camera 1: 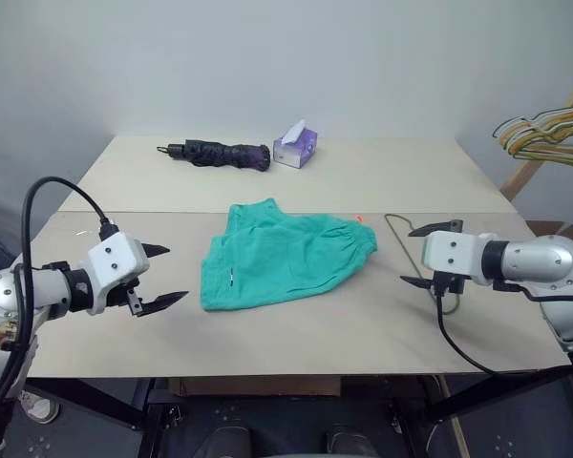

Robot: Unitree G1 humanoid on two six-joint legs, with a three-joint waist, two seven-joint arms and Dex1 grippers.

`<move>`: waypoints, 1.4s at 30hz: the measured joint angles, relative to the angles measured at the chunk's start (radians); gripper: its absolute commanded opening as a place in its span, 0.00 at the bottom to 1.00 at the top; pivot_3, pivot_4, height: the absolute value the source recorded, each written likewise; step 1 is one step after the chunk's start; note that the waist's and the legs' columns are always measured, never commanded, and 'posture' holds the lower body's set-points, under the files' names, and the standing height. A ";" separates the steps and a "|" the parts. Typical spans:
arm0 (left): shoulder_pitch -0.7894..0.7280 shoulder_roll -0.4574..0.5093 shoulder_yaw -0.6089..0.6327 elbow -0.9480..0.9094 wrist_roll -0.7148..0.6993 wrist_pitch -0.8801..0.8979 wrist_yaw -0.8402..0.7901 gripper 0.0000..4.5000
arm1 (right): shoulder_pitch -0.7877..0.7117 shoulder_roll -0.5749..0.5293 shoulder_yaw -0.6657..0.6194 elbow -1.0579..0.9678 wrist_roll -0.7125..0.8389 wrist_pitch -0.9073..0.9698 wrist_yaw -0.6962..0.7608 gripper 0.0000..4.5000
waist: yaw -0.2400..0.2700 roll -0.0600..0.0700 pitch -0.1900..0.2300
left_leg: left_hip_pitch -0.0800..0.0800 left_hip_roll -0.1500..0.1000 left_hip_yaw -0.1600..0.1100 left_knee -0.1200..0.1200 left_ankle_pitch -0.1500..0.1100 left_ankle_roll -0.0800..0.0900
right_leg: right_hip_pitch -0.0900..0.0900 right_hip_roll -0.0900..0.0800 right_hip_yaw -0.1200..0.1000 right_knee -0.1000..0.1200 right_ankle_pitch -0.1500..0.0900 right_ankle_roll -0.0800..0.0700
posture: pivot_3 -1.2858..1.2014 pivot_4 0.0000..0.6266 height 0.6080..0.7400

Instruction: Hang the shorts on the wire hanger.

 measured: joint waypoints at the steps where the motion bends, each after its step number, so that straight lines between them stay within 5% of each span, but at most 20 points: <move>1: 0.000 0.000 0.000 0.000 0.000 0.000 0.000 1.00 | 0.000 0.000 0.000 0.000 0.000 0.000 0.000 0.99 | 0.000 0.000 0.000 | 0.000 0.000 0.000 0.000 0.000 0.000 | 0.000 0.000 0.000 0.000 0.000 0.000 | 0.59 0.00 1.00; 22: -0.011 0.009 -0.028 0.035 0.021 -0.014 -0.021 1.00 | -0.002 0.037 0.003 0.000 -0.014 0.000 -0.010 0.99 | 0.011 0.000 0.000 | 0.000 0.000 0.000 0.000 0.000 0.000 | 0.000 0.000 0.000 0.000 0.000 0.000 | 0.58 0.00 1.00; 32: -0.113 -0.066 -0.251 0.235 0.066 -0.148 -0.148 1.00 | 0.025 0.057 0.003 -0.035 -0.019 0.013 -0.030 0.99 | 0.012 0.000 0.000 | 0.000 0.000 0.000 0.001 0.000 0.000 | 0.000 0.001 0.000 0.000 0.000 0.000 | 0.57 0.00 1.00; 37: -0.241 -0.132 -0.406 0.441 0.201 -0.319 -0.188 1.00 | 0.028 0.071 0.011 -0.049 -0.020 0.030 -0.034 0.99 | 0.014 0.000 0.000 | -0.001 0.000 0.000 0.002 0.000 0.000 | 0.000 0.001 0.000 0.000 0.000 0.000 | 0.56 0.00 1.00; 42: -0.316 -0.188 -0.431 0.557 0.214 -0.323 -0.204 1.00 | 0.062 0.072 0.011 -0.076 -0.021 0.046 -0.042 0.99 | 0.010 0.000 0.000 | -0.002 0.000 0.000 0.003 0.000 0.000 | 0.000 0.001 0.000 0.000 0.000 0.000 | 0.56 0.00 1.00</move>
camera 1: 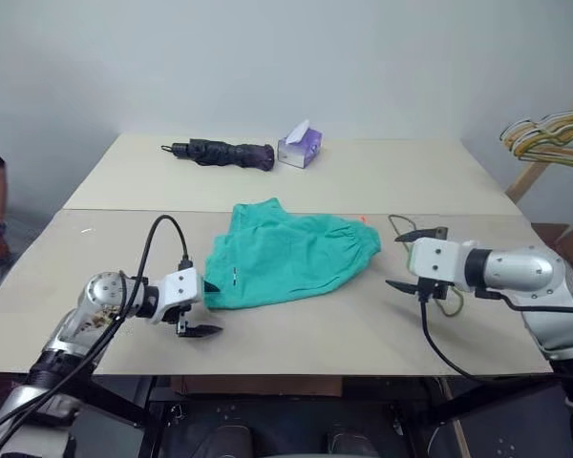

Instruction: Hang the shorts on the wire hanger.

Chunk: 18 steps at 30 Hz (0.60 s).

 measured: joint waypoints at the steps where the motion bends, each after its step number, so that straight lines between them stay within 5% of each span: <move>1: -0.014 0.000 -0.001 0.024 0.003 0.001 -0.004 1.00 | 0.007 0.000 0.000 -0.003 0.000 0.002 0.000 0.99 | -0.002 0.000 0.000 | 0.000 0.000 0.000 0.000 0.000 0.000 | 0.000 0.000 0.000 0.000 0.000 0.000 | 0.55 0.00 1.00; 7: -0.104 -0.043 -0.024 0.174 0.050 -0.047 -0.004 1.00 | 0.027 0.000 -0.002 -0.019 -0.001 0.016 -0.012 0.99 | -0.005 0.002 -0.001 | 0.004 0.000 0.000 0.001 0.000 0.000 | 0.004 0.000 0.000 0.000 0.000 0.000 | 0.55 0.00 1.00; 10: -0.130 -0.071 -0.022 0.243 0.055 -0.079 0.002 0.87 | 0.028 0.000 -0.002 -0.026 -0.001 0.022 -0.020 1.00 | -0.005 0.003 -0.002 | 0.007 0.000 0.000 0.001 0.000 0.000 | 0.007 0.000 0.000 0.000 0.000 0.000 | 0.55 0.00 1.00; 18: -0.139 -0.090 -0.028 0.285 0.076 -0.148 -0.002 0.32 | 0.028 0.000 -0.002 -0.029 0.000 0.033 -0.023 1.00 | -0.006 0.004 -0.003 | 0.008 0.000 0.000 0.001 0.000 0.000 | 0.008 0.000 0.000 0.000 0.000 0.000 | 0.55 0.00 1.00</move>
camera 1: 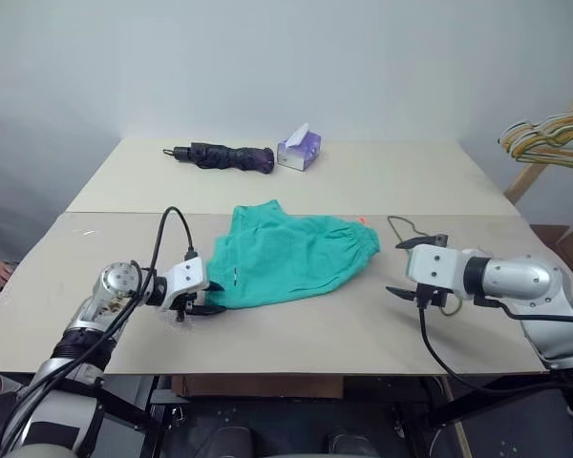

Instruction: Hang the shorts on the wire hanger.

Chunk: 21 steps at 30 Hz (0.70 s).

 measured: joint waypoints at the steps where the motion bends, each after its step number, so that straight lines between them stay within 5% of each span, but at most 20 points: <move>1: 0.000 0.000 0.000 0.004 0.003 -0.006 0.001 0.25 | 0.000 0.000 0.000 0.000 0.000 0.000 0.000 1.00 | -0.001 0.000 0.000 | 0.000 0.000 0.000 0.000 0.000 0.000 | 0.000 0.000 0.000 0.000 0.000 0.000 | 0.56 0.00 1.00; 5: -0.003 0.001 -0.003 0.019 0.018 -0.030 0.005 0.01 | -0.009 0.002 0.005 0.001 -0.006 0.000 -0.002 1.00 | -0.007 0.000 0.000 | 0.001 0.000 0.000 0.000 0.000 0.000 | 0.000 0.000 0.000 0.000 0.000 0.000 | 0.56 0.00 1.00; 12: 0.004 0.032 0.008 -0.008 0.039 -0.030 0.030 0.01 | -0.086 0.044 0.104 0.074 -0.142 -0.050 -0.070 1.00 | -0.024 0.000 0.000 | -0.001 0.001 0.000 -0.001 0.000 0.000 | -0.002 0.001 0.000 0.000 0.000 0.000 | 0.55 0.00 1.00; 21: 0.053 0.156 0.051 -0.113 0.033 -0.006 -0.010 0.01 | -0.314 0.139 0.294 0.442 -0.413 -0.397 -0.276 1.00 | -0.045 0.000 0.000 | -0.006 0.002 0.000 -0.001 0.000 0.000 | -0.007 0.002 0.000 0.000 0.000 0.000 | 0.56 0.00 1.00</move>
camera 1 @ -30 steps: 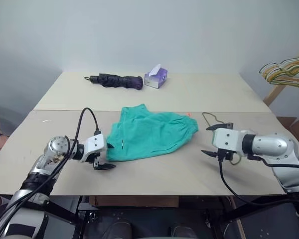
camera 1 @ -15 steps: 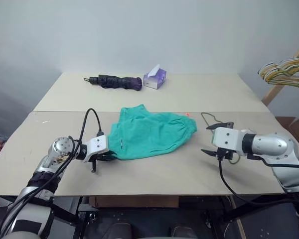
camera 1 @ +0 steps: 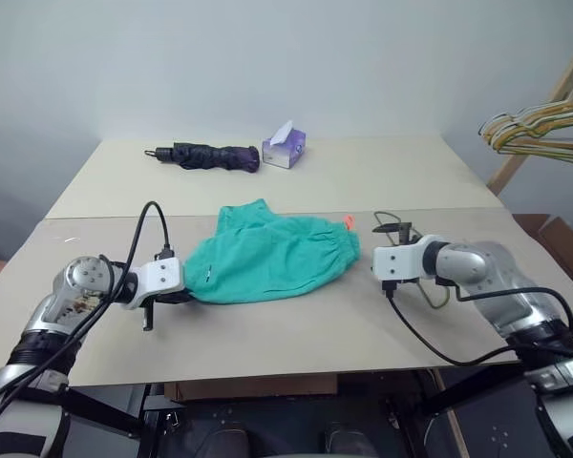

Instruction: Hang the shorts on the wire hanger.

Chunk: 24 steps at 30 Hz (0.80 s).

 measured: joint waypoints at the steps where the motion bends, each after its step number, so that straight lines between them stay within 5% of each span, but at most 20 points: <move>1: 0.001 0.000 0.001 -0.009 -0.001 0.001 0.000 0.01 | -0.013 0.009 0.013 0.025 -0.019 -0.033 -0.019 1.00 | 0.000 0.000 0.000 | -0.001 0.000 0.000 0.000 0.000 0.000 | -0.001 0.000 0.000 0.000 0.000 0.000 | 0.56 0.00 1.00; 9: 0.011 0.001 0.004 -0.050 -0.018 0.029 0.001 0.01 | -0.092 0.066 0.112 0.195 -0.131 -0.265 -0.113 1.00 | 0.002 0.000 0.000 | -0.003 0.000 0.000 0.000 0.000 0.000 | -0.002 0.000 0.000 0.000 0.000 0.000 | 0.57 0.00 1.00; 21: 0.032 0.019 0.008 -0.071 -0.029 0.041 0.004 0.00 | -0.110 0.064 0.121 0.245 -0.141 -0.328 -0.117 0.09 | 0.000 0.000 0.000 | -0.002 0.000 0.000 0.000 0.000 0.000 | -0.002 0.000 0.000 0.001 0.000 0.000 | 0.57 0.00 1.00; 24: 0.034 0.021 0.008 -0.071 -0.030 0.041 0.004 0.00 | -0.110 0.064 0.121 0.251 -0.139 -0.328 -0.117 0.01 | 0.000 0.000 0.000 | -0.002 0.000 0.000 0.000 0.000 0.000 | -0.002 0.000 0.000 0.001 0.000 0.000 | 0.57 0.00 1.00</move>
